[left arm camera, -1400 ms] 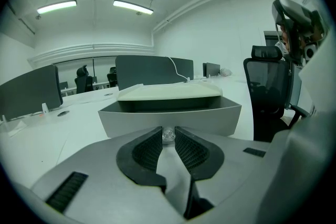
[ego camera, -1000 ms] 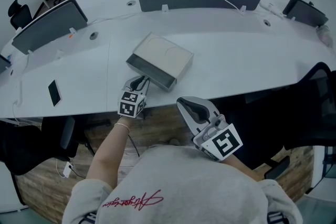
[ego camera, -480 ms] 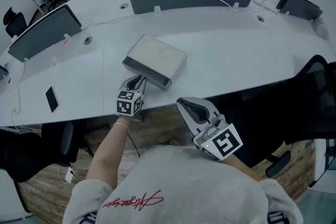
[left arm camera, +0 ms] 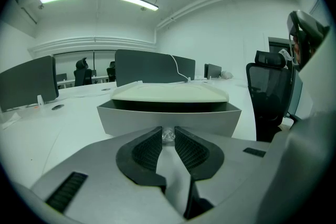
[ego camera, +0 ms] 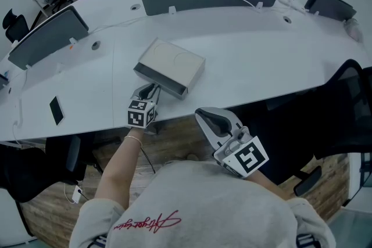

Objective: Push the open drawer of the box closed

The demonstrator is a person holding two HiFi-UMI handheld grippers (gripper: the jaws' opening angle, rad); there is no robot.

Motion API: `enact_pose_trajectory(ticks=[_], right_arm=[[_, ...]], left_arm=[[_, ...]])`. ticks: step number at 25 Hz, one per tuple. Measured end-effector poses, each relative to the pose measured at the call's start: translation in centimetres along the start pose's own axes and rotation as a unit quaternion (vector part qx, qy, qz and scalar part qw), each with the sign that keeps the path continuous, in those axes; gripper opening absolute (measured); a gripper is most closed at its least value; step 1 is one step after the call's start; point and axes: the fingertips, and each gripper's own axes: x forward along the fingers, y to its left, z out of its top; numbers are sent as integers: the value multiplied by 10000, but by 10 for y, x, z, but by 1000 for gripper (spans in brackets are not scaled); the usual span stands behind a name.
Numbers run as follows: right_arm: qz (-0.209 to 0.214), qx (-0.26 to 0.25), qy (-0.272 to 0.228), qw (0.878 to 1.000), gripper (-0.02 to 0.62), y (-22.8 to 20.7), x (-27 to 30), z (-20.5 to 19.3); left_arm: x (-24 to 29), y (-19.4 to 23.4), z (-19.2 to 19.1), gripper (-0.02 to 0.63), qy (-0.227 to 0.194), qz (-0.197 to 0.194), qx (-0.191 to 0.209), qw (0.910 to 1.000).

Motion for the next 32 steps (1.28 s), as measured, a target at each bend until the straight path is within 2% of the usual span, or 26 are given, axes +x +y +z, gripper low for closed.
enact_pose_trajectory(ticks=[9, 14, 24, 32], right_arm=[[10, 34, 10, 10000, 18, 3, 3, 0], [31, 0, 3, 10000, 18, 6, 5, 2], [-44, -25, -2, 10000, 18, 6, 4, 3], [-138, -43, 3, 9999, 18, 1, -2, 3]], left_arm=[[1, 0, 1, 86, -20, -26, -2, 10000], [3, -1, 2, 86, 31, -60, 326, 9994], [8, -1, 5, 86, -14, -123, 165, 9998], [14, -2, 9, 86, -4, -146, 203, 9997]])
